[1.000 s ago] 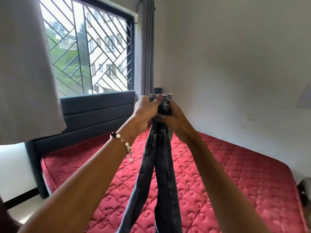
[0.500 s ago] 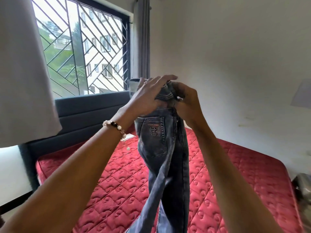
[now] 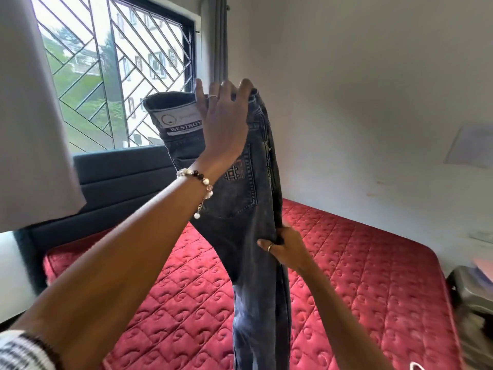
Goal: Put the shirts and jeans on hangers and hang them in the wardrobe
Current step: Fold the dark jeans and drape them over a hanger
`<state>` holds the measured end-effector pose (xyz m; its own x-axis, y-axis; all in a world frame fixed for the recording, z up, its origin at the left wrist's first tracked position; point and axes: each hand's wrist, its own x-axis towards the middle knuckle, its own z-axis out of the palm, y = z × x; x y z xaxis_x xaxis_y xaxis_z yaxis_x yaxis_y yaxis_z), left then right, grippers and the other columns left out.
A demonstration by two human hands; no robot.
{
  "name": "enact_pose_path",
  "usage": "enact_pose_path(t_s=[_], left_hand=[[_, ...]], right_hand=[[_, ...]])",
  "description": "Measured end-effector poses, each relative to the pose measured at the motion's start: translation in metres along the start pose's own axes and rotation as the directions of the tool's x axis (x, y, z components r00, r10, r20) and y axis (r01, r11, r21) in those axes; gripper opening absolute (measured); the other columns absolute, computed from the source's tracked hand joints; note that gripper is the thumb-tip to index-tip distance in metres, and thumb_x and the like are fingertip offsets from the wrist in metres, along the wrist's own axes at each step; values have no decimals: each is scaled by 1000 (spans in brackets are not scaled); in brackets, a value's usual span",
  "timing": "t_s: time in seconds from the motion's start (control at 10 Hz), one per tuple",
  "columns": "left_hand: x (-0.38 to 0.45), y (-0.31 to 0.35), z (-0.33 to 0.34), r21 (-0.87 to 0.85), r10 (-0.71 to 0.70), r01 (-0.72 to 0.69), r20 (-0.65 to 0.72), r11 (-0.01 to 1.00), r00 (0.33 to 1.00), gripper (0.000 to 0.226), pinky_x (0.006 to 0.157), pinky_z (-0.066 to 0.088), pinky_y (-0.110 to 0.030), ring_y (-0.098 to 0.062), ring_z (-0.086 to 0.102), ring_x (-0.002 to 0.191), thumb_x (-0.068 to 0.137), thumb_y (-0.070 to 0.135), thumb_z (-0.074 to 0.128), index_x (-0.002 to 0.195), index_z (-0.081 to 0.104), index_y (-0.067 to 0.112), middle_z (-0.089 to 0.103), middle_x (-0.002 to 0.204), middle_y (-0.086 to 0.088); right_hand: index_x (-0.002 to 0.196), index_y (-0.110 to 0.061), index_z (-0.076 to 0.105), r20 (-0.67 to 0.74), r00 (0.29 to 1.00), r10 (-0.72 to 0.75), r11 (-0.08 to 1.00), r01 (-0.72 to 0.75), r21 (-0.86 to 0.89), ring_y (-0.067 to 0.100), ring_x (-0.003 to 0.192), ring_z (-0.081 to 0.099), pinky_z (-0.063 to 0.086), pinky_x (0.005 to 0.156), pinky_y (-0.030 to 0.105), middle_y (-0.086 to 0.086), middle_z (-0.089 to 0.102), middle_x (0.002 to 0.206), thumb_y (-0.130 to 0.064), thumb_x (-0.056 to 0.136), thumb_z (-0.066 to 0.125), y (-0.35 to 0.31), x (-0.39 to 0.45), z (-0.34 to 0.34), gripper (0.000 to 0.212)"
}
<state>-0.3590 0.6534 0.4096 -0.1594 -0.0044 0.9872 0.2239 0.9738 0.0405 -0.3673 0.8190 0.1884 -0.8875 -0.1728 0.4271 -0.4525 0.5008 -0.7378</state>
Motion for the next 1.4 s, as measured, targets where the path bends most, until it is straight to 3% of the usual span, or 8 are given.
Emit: enact_pose_path(t_s=[0.3,0.6,0.8,1.0,1.1,1.2,1.3,1.4], left_hand=[[11,-5,-5,-227,-173,175,29,958,984,44,115,10,-31,-20,44,116,82,-3,44,122,56,10,60,115,-4],[-53,-23,35,-415,-341,453,317,789,885,28,68,34,0,-3,50,79,72,-4,70,97,68,9,61,86,11],[-137,-64,109,-372,-651,887,607,274,456,32,46,50,-15,5,51,51,64,-13,76,78,64,14,57,86,-4],[-251,-139,195,-172,-550,967,797,187,249,42,52,50,-24,-10,56,58,59,-17,72,61,53,21,59,62,9],[-324,-190,214,-201,-572,971,785,128,238,48,51,44,-22,-3,50,52,65,-26,54,63,55,21,58,57,13],[-420,-253,203,-18,-651,1000,759,12,22,37,56,47,-15,-2,58,64,69,-25,56,76,62,11,66,80,10],[-518,-309,166,435,-796,900,548,8,-258,20,54,45,-14,-11,53,65,80,-6,60,87,69,11,65,95,-2],[-594,-340,136,757,-728,638,358,-139,-584,10,78,49,-28,-23,51,88,89,8,60,87,62,17,50,101,-4]], right_hand=[[72,-4,69,-196,973,118,975,-150,-161,28,62,58,44,60,39,9,65,67,-34,69,72,69,-12,-40,30],[66,-5,72,-447,806,388,871,-479,-108,17,52,48,28,50,32,9,55,52,-23,66,86,133,-36,-65,23],[81,-5,72,-661,726,191,817,-491,-303,42,73,63,41,57,38,22,67,77,-27,71,56,146,-39,-85,29],[84,-16,52,-670,738,83,731,-502,-463,38,70,59,45,56,42,15,59,78,4,65,62,190,-48,-5,29],[85,-19,45,-568,823,29,699,-423,-576,33,72,54,42,62,42,12,55,76,9,69,63,217,-62,67,37],[79,-14,51,-307,944,116,713,-295,-636,28,73,48,41,66,38,10,53,75,4,72,47,238,-87,155,19],[83,-18,58,289,856,428,749,-157,-643,28,82,56,48,67,40,5,55,83,-8,77,39,254,-135,242,22],[104,-19,62,717,493,493,834,-32,-551,27,111,52,46,92,40,7,57,109,-8,87,48,269,-186,302,24]])
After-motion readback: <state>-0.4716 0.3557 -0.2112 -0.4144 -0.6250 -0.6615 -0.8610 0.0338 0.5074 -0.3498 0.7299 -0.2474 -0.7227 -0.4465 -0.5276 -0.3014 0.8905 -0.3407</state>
